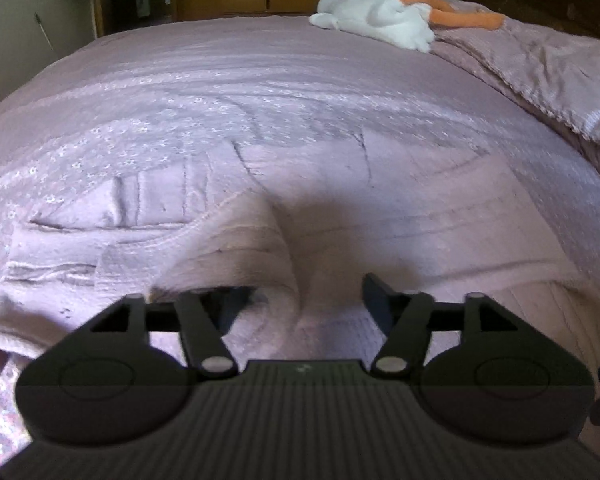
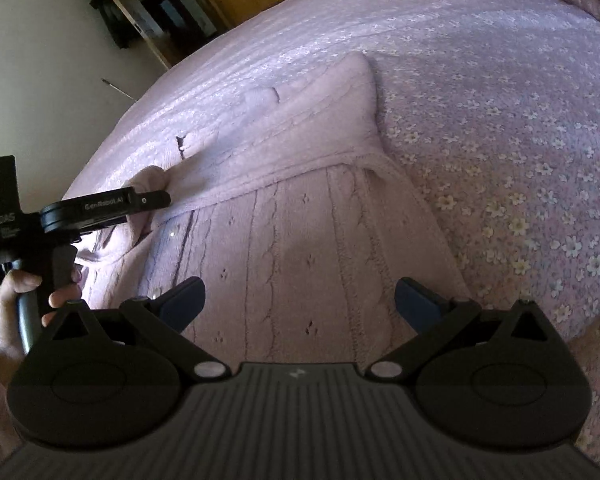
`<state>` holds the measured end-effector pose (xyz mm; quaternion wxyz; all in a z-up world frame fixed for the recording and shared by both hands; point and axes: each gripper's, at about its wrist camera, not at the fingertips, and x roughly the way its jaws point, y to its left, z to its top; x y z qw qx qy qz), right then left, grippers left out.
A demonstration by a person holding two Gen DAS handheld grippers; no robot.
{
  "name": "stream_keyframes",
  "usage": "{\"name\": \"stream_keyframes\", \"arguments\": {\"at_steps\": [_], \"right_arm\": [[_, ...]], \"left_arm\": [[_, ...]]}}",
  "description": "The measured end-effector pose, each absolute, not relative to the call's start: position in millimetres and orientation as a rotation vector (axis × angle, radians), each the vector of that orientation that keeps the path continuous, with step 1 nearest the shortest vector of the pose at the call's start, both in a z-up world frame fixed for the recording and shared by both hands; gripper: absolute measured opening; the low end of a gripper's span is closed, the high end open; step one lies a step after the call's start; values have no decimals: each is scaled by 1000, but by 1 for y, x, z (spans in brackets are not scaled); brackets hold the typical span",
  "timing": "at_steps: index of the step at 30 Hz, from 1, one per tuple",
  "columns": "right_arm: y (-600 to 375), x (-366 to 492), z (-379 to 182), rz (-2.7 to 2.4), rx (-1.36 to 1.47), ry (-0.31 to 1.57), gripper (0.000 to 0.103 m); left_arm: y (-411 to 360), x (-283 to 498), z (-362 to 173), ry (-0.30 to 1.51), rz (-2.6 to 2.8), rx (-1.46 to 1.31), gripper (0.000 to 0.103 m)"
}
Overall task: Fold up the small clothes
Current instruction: 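Open the left gripper to release the sleeve and withdraw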
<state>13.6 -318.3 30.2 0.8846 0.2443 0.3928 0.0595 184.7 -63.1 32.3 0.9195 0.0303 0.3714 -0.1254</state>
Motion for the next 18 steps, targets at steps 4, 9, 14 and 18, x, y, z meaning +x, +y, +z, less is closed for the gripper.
{"name": "stream_keyframes", "arguments": {"at_steps": [4, 9, 14, 18], "right_arm": [[-319, 11, 30, 122, 503, 808, 103], [-318, 13, 28, 126, 485, 808, 103], [-311, 14, 28, 119, 429, 817, 103], [-305, 16, 28, 116, 373, 828, 103]], "left_arm": [[-65, 168, 35, 768, -267, 81, 74], [-60, 147, 33, 799, -272, 109, 74], [-46, 128, 34, 812, -243, 121, 74], [-29, 120, 34, 817, -129, 156, 74]]}}
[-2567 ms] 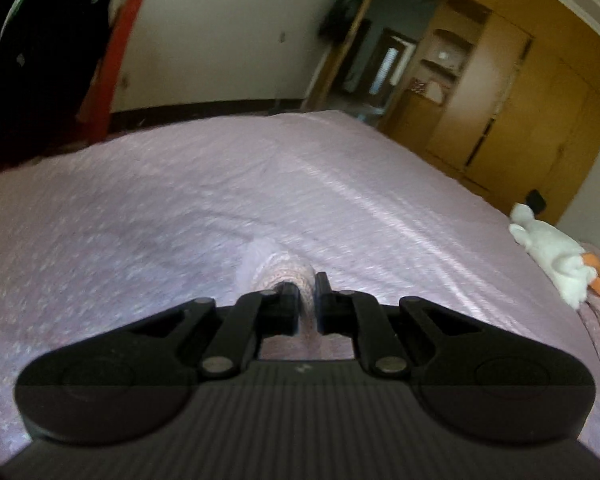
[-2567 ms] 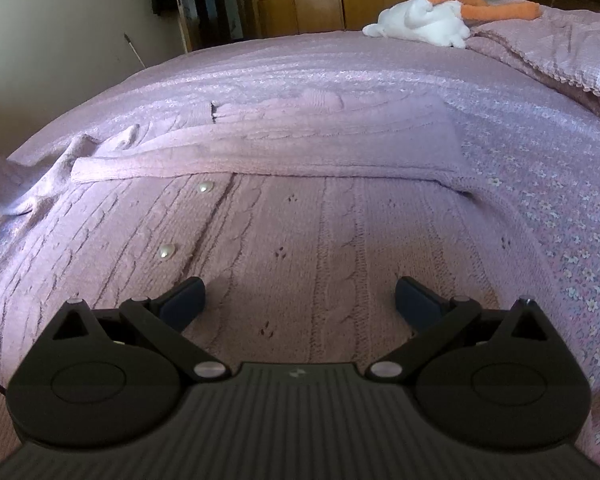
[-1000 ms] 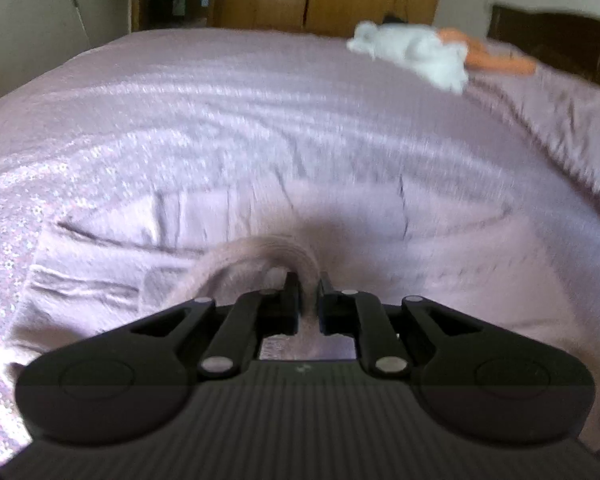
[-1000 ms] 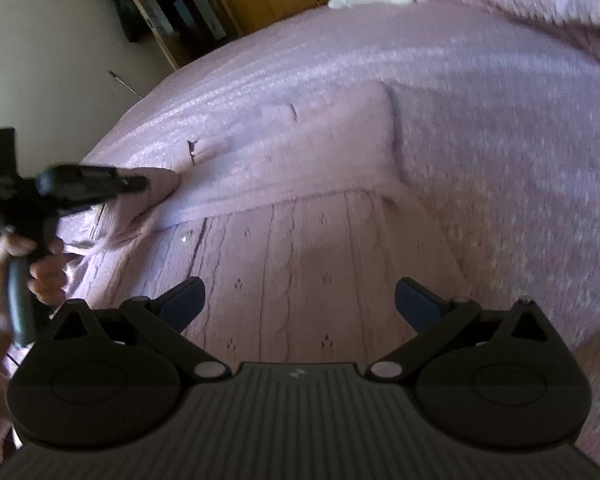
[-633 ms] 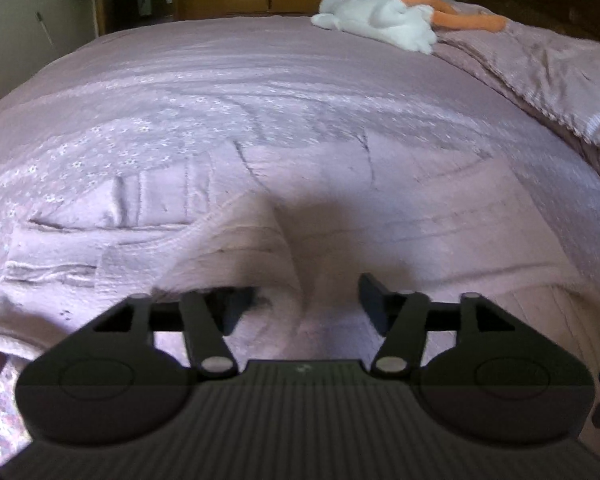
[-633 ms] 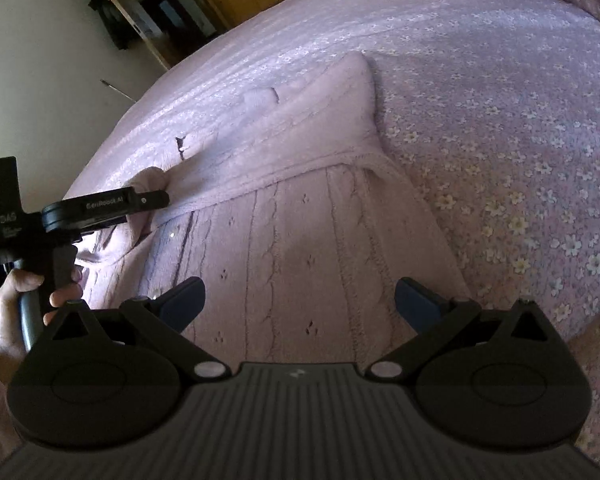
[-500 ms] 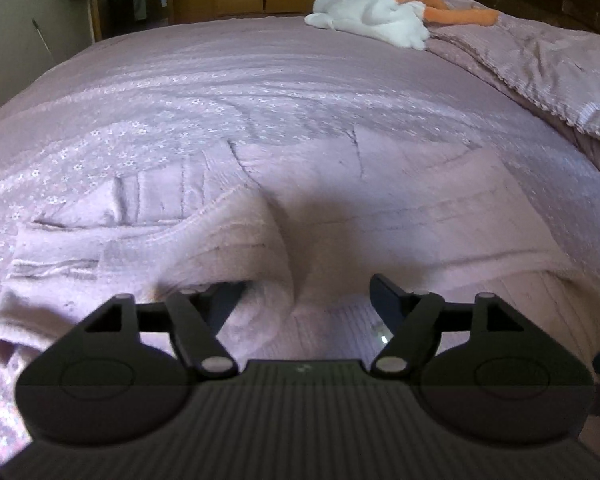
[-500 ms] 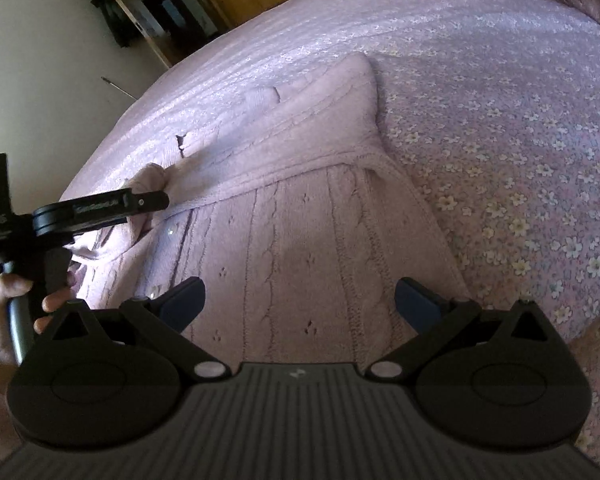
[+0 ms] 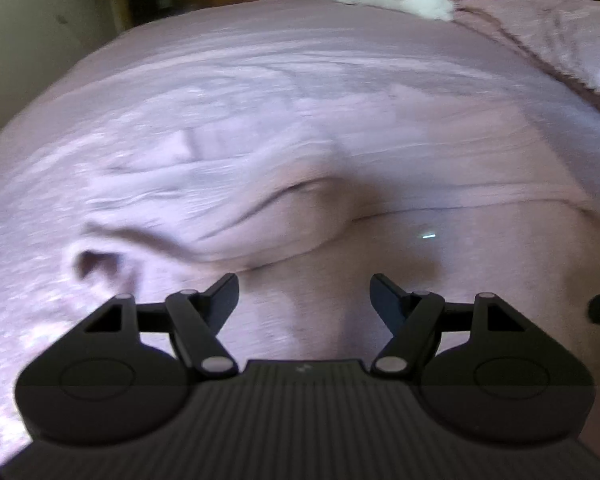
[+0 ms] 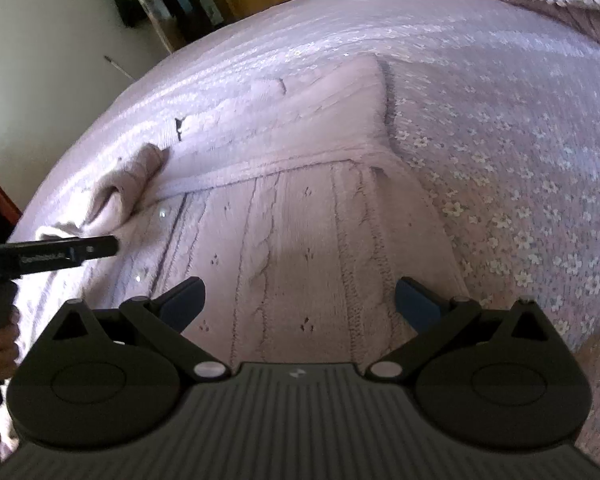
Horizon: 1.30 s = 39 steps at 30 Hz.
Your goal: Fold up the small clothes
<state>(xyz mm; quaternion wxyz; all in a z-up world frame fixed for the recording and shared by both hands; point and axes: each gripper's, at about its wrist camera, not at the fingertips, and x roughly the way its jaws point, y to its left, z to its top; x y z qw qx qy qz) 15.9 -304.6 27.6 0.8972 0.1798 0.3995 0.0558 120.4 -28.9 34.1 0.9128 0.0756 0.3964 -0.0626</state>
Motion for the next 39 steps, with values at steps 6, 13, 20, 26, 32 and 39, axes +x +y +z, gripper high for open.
{"name": "stream_keyframes", "arguments": {"at_steps": [6, 13, 20, 26, 32, 39], "right_arm": [[-297, 24, 35, 92, 385, 858, 103], [-261, 52, 63, 224, 415, 844, 103], [-162, 90, 96, 450, 237, 857, 103], [-79, 127, 112, 580, -19, 794, 103], [-33, 161, 88, 579, -284, 800, 103], [-16, 176, 58, 538, -423, 722, 47]], "left_arm": [[9, 108, 41, 811, -79, 77, 74], [46, 98, 42, 792, 45, 61, 74], [72, 94, 36, 808, 123, 30, 74], [90, 93, 29, 832, 153, -3, 74], [101, 92, 23, 840, 158, -38, 74], [104, 102, 26, 838, 166, -41, 74]]}}
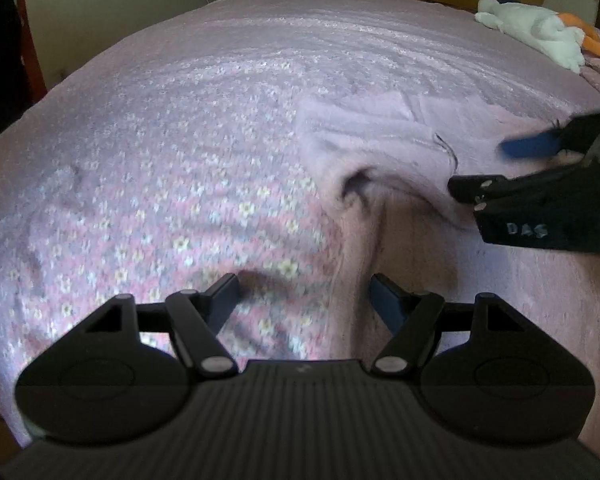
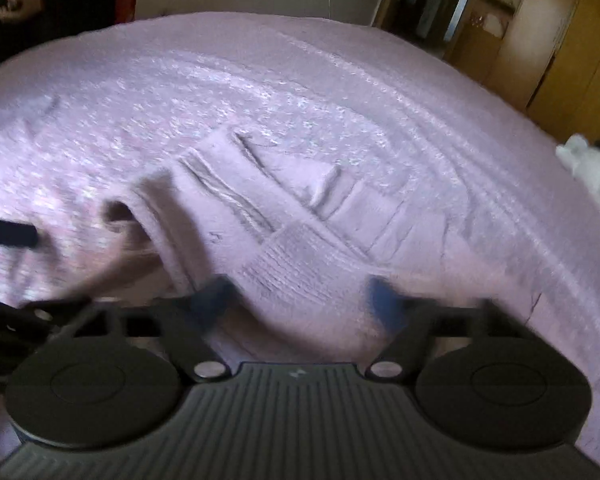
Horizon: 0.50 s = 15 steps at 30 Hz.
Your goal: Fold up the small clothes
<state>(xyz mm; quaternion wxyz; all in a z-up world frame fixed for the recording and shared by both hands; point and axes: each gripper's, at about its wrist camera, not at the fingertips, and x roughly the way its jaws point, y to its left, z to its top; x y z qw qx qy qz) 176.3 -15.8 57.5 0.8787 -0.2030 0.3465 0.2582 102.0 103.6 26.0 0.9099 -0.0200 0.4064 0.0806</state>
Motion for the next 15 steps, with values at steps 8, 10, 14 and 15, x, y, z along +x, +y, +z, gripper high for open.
{"name": "stream_keyframes", "arguments": {"at_steps": [8, 10, 14, 15], "right_arm": [[-39, 182, 113, 469, -352, 578, 5], [-55, 186, 134, 427, -335, 535, 5], [-96, 196, 160, 410, -238, 555, 5], [-105, 198, 162, 444, -194, 604, 6]], "left_arm": [[110, 136, 16, 870, 169, -63, 79], [112, 137, 16, 866, 174, -84, 81], [109, 138, 14, 860, 179, -64, 81], [108, 138, 14, 859, 180, -62, 81]]}}
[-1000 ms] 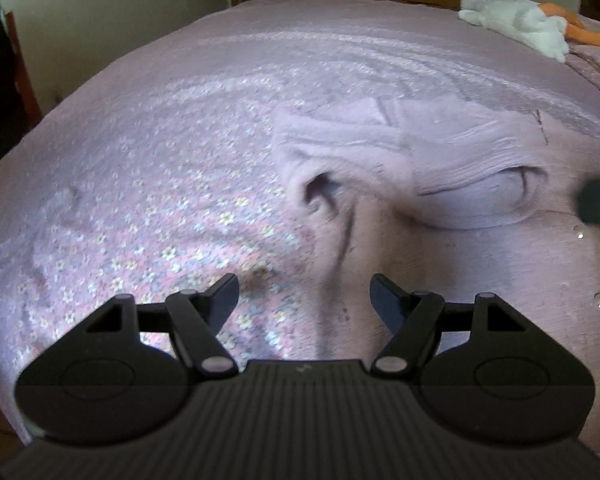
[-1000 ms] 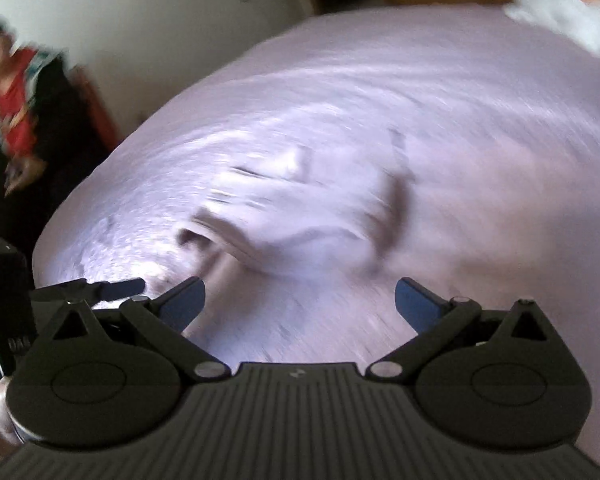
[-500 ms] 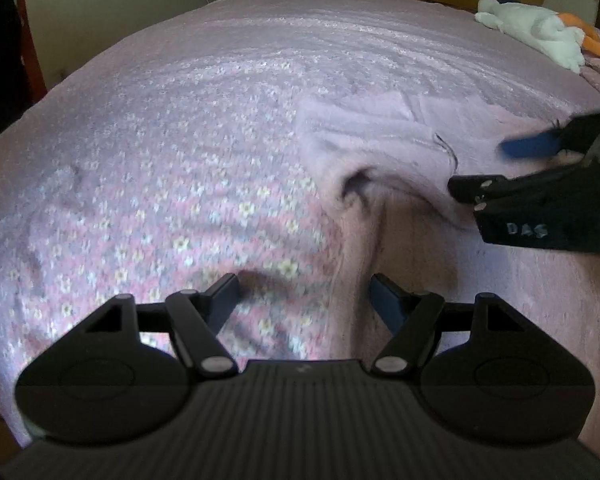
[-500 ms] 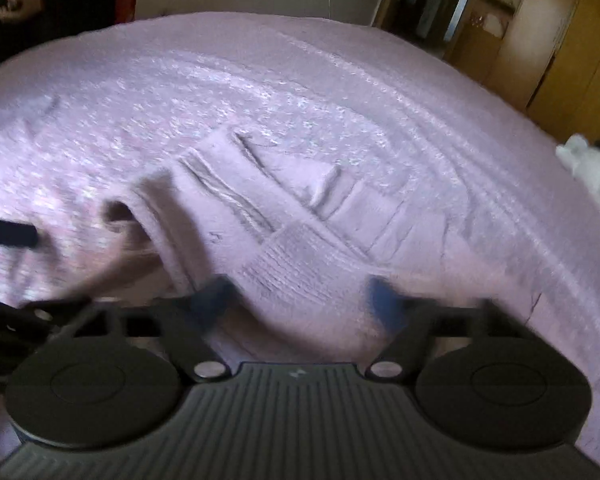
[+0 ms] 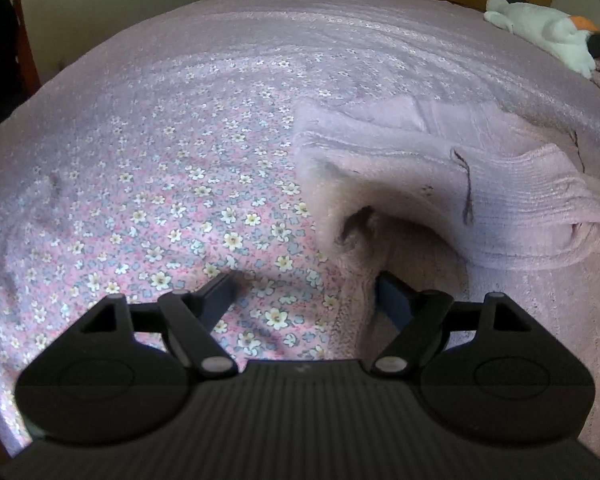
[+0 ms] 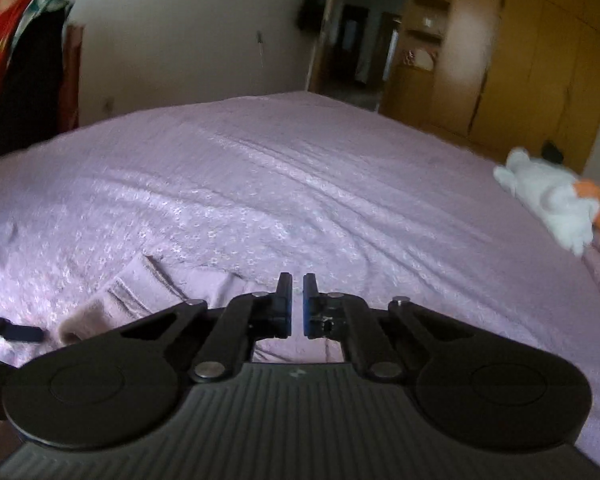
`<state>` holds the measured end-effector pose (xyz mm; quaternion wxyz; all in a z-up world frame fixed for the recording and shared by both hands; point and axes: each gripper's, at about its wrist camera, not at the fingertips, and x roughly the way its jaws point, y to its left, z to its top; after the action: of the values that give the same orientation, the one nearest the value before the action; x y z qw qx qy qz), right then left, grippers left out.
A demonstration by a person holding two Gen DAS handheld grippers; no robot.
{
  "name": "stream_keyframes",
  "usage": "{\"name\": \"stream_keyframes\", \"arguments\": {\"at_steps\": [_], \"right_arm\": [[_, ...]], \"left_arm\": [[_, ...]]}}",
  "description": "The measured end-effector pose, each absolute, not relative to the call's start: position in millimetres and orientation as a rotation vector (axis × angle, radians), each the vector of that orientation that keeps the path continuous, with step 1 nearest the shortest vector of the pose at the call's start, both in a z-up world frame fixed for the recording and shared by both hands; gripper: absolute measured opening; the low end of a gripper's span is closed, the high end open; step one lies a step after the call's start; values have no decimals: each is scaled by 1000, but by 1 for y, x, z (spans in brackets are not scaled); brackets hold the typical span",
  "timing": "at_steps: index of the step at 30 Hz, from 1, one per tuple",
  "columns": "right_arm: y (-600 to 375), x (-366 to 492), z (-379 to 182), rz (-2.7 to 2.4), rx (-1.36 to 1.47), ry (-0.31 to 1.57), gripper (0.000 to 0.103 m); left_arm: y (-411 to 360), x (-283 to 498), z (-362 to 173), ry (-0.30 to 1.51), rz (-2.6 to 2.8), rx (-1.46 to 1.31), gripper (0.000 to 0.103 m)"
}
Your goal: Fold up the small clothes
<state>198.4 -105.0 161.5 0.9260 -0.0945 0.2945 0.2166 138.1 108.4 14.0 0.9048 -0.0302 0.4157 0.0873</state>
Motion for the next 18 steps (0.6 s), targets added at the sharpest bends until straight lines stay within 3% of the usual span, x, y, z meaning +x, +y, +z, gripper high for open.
{"name": "stream_keyframes", "arguments": {"at_steps": [2, 4, 5, 6, 14, 15, 18], "right_arm": [[-112, 196, 156, 512, -135, 683, 20], [-105, 184, 144, 541, -173, 705, 83], [-100, 176, 136, 553, -210, 686, 93], [-93, 165, 127, 573, -255, 650, 95], [-39, 141, 70, 586, -478, 616, 92], [-35, 144, 65, 573, -482, 609, 84], [-34, 158, 55, 549, -453, 647, 36]], "left_arm": [[108, 138, 13, 859, 183, -69, 81], [109, 139, 13, 861, 187, -78, 81], [110, 139, 13, 862, 187, -78, 81], [109, 139, 13, 861, 188, -74, 81], [108, 136, 13, 857, 194, -70, 82], [108, 137, 13, 858, 197, -69, 83], [109, 138, 13, 860, 194, -74, 83]]}}
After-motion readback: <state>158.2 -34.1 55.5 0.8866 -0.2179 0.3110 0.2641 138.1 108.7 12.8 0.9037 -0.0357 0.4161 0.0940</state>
